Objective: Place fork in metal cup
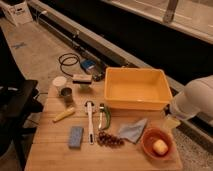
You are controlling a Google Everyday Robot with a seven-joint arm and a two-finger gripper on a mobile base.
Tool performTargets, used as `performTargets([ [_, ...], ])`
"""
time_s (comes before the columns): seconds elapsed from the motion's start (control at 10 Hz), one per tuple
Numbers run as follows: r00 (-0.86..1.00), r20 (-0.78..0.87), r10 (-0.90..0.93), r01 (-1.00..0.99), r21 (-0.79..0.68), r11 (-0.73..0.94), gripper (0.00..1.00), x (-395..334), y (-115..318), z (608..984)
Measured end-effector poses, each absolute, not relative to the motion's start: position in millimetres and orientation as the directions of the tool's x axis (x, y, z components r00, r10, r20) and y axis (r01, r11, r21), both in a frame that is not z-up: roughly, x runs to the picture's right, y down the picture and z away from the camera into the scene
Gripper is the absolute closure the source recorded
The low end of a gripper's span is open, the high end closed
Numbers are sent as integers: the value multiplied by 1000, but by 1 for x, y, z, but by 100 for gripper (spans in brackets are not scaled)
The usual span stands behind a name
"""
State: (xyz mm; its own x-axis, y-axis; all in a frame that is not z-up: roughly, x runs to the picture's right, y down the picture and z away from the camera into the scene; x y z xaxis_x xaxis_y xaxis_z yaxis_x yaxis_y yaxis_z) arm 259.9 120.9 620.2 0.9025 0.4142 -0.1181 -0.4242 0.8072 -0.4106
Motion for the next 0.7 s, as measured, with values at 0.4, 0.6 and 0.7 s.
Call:
performTargets([
  [0.4, 919, -86, 384, -382, -432, 817, 20, 233, 124, 617],
  [0.6, 919, -87, 384, -382, -432, 817, 20, 233, 124, 618],
  [0.7, 915, -100, 392, -395, -431, 811, 20, 236, 124, 618],
])
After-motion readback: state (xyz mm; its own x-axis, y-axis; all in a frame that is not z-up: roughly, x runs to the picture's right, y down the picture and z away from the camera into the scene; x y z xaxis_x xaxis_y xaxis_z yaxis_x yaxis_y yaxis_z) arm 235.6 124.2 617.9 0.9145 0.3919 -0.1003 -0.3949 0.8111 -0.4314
